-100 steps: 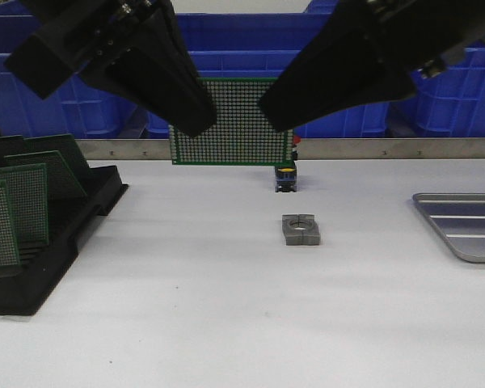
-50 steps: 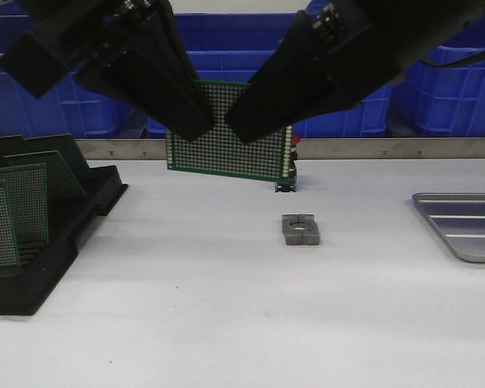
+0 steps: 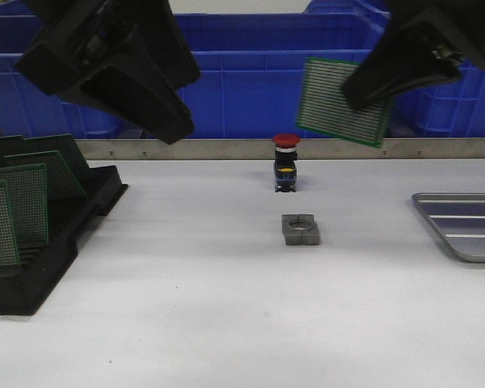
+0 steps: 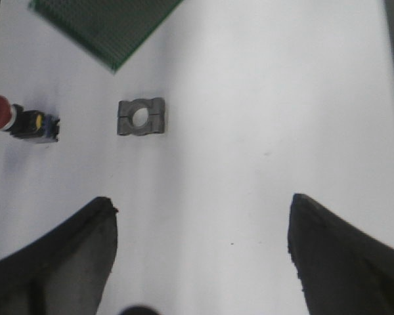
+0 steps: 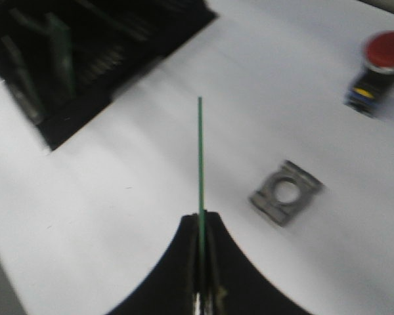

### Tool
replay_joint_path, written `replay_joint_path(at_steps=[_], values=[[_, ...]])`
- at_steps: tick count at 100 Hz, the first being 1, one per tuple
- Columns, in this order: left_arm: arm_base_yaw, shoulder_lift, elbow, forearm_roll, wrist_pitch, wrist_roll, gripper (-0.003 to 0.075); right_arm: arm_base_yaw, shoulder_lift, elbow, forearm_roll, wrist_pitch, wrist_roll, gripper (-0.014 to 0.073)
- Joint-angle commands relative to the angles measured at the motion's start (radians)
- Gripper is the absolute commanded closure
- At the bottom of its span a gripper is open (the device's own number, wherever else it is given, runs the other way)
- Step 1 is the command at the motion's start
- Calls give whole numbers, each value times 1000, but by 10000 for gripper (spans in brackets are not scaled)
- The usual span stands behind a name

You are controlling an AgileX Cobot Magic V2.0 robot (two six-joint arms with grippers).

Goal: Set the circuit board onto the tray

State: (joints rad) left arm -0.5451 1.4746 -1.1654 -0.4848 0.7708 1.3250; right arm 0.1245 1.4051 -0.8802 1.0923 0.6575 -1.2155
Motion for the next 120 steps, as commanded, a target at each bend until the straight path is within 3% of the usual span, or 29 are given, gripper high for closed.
replay_joint_path(at_steps=[1,21,35,43,52,67,72,92,120], values=[[33,-42,-27,-44,-49,-14,208,-110,9,-30,45,9,59,655],[85,-42,-27,-93,-27,-14,208,-271,152,-30,123,-64,73,655],[89,-42,-27,-93,-27,-14,208,-310,241,-33,182,-177,70,648],[89,-42,-27,-93,-27,-14,208,-314,277,-33,181,-240,52,597],[89,-42,-27,-94,-27,-14,208,-314,296,-33,181,-273,51,463],[89,-44,-27,-81,-27,-14,208,-314,294,-34,181,-275,51,62],[93,-53,-27,-33,-26,-14,208,-314,283,-34,181,-287,51,-19],[193,-91,-27,154,-21,-89,208,-315,204,-34,178,-352,42,-16],[325,-67,-27,259,-89,-85,208,-315,89,-34,178,-353,42,-16]])
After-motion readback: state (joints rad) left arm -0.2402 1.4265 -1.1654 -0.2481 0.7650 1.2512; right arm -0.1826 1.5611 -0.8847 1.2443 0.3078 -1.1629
